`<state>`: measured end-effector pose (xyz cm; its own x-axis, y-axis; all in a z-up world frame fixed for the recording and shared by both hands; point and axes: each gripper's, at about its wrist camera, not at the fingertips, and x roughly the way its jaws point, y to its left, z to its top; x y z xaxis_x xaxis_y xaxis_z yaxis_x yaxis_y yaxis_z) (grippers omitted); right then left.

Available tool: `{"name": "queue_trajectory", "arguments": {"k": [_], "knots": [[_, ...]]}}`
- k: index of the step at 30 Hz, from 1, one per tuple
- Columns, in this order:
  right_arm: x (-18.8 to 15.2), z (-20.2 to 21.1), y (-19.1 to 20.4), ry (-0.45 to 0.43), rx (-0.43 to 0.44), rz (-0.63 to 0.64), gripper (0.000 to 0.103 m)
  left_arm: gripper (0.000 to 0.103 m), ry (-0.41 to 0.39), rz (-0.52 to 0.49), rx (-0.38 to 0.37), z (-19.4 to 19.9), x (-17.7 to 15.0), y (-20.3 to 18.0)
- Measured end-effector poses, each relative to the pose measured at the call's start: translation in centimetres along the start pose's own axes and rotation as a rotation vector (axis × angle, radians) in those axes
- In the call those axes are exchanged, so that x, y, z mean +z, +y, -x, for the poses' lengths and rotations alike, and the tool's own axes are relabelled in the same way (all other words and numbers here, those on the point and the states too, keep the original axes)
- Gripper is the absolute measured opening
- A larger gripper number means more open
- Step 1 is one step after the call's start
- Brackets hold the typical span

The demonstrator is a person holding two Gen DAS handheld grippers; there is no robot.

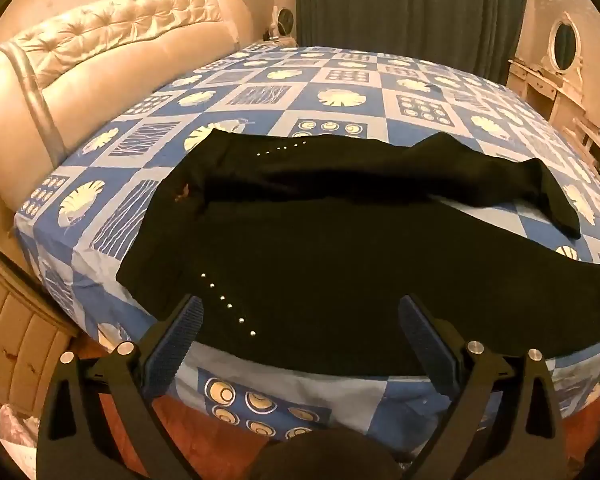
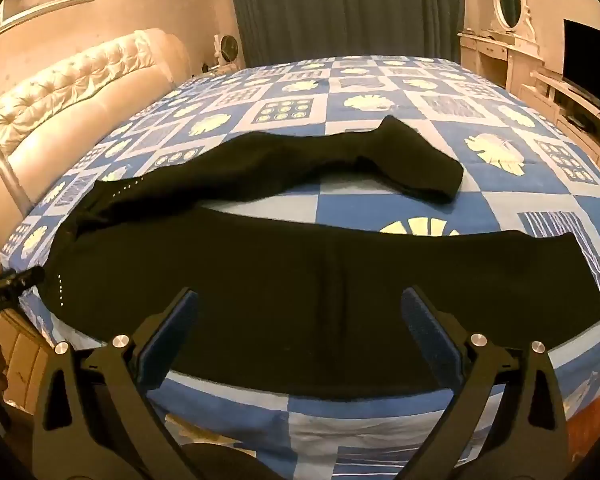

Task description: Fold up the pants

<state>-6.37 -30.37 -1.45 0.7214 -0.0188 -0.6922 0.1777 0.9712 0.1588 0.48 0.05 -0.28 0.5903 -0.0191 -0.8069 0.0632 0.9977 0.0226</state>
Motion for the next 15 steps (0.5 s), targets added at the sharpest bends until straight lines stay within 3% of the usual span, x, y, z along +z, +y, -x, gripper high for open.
{"name": "queue_trajectory", "arguments": {"k": [4, 10, 15], "knots": [[0.4, -0.3, 0.3, 0.033, -0.017, 0.014, 0.101, 0.097, 0.065, 0.038, -0.070, -1.3, 1.9, 1.4], [-1.1, -0.4, 1.1, 0.010, -0.014, 0.040, 0.101, 0.097, -0.052, -0.014, -0.021, 0.7, -0.1, -0.3], [-1.2, -0.5, 1.1, 0.012, -0.016, 0.043, 0.101, 0.097, -0.041, -0.005, -0.031, 0.5, 0.0, -0.1]]}}
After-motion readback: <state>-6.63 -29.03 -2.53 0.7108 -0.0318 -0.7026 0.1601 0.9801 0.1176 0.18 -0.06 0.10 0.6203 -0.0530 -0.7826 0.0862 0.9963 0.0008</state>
